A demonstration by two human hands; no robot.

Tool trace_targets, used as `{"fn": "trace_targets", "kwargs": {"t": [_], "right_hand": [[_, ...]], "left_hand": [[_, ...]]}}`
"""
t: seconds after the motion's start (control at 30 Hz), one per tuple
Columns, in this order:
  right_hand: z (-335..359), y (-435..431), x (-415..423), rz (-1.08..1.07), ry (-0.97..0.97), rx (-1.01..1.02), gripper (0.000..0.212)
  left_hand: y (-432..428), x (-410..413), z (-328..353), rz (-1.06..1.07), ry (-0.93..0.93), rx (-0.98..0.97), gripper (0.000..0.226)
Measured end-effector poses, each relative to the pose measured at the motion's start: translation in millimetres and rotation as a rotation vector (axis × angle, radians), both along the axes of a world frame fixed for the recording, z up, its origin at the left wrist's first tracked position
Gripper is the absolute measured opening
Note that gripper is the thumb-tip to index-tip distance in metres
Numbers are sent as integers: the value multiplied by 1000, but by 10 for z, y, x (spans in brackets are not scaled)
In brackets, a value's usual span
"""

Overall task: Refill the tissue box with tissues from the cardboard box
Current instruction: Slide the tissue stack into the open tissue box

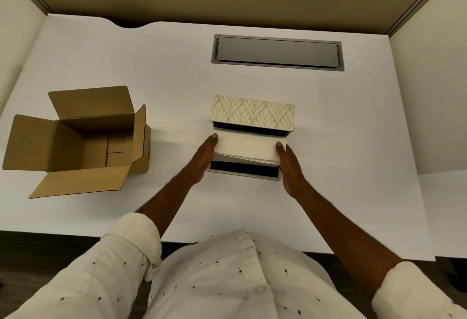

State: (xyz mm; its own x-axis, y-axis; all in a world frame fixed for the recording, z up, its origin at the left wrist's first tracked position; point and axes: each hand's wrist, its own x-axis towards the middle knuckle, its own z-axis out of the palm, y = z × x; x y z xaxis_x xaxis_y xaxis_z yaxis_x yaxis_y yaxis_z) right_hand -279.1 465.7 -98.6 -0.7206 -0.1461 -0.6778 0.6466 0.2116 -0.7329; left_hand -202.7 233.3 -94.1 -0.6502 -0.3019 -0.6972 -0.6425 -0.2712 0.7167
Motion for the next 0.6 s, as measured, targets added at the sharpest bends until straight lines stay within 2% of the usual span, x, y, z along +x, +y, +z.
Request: {"fn": "trace_targets", "kwargs": {"t": [0.1, 0.3, 0.6], "right_hand": [[2, -38, 27, -11, 15, 14, 67], [-23, -20, 12, -22, 8, 15, 64], [-22, -53, 1, 0, -1, 27, 63]], "left_hand": [[41, -15, 2, -17, -1, -11, 68], [-20, -69, -19, 102, -37, 49, 63], [17, -26, -58, 62, -44, 53, 65]]}}
